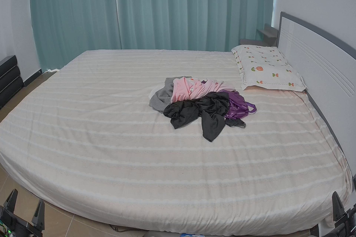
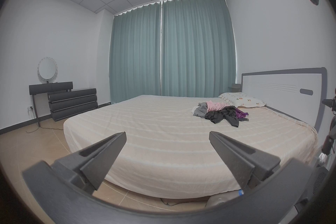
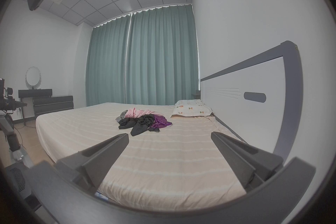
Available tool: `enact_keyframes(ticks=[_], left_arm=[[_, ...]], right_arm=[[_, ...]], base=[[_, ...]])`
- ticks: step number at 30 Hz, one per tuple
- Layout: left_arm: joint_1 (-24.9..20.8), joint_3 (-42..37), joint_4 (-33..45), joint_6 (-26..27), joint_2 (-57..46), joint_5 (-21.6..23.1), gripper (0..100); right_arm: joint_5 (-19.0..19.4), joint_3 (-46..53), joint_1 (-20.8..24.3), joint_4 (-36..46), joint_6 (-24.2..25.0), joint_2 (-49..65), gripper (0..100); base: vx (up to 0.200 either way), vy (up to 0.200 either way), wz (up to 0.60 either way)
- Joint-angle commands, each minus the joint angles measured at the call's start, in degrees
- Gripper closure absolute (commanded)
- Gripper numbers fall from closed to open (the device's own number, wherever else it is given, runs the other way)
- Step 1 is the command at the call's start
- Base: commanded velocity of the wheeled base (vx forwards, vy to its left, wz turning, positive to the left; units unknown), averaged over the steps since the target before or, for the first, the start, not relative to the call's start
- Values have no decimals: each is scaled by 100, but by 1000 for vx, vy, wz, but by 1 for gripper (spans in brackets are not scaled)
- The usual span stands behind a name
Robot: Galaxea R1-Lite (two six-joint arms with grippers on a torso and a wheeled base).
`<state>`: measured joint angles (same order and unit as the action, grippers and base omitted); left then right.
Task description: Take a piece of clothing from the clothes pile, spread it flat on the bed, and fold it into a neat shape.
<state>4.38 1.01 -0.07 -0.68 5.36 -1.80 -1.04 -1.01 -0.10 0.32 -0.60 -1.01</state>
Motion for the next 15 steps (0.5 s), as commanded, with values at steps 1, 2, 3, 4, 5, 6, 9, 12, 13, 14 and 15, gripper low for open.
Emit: enact_keyframes(ticks=[1, 2, 3, 4, 5, 6, 9, 12, 13, 14, 15], left_arm=[[11, -101, -1, -2, 0, -4, 0], [11, -101, -1, -2, 0, -4, 0], [2, -101, -1, -2, 0, -4, 0], [2, -101, -1, -2, 9, -4, 0], [2, -101, -1, -2, 9, -4, 0], [2, -101, -1, -2, 0, -4, 0], [2, -101, -1, -2, 9, -4, 0], [2, -101, -1, -2, 9, -4, 0], [2, -101, -1, -2, 0, -4, 0], [2, -101, -1, -2, 9, -4, 0], [2, -101, -1, -2, 0, -4, 0]], right_arm=[[-2, 75, 10, 30, -11, 101, 0], [-2, 75, 10, 30, -11, 101, 0], [-2, 75, 19, 30, -11, 101, 0], [-2, 75, 27, 30, -2, 84, 0], [-2, 75, 27, 39, -2, 75, 0], [-2, 75, 27, 39, -11, 75, 0], [130, 5, 27, -40, -2, 66, 0], [315, -1323, 115, -172, 376, -795, 0], [394, -1490, 71, -164, 394, -1033, 0], [429, -1551, 45, -172, 288, -1200, 0], [525, -1551, 62, -155, 51, -1375, 0]], base=[[0, 0, 0], [0, 0, 0], [0, 0, 0], [0, 0, 0], [0, 0, 0], [0, 0, 0], [0, 0, 0], [0, 0, 0], [0, 0, 0], [0, 0, 0], [0, 0, 0]])
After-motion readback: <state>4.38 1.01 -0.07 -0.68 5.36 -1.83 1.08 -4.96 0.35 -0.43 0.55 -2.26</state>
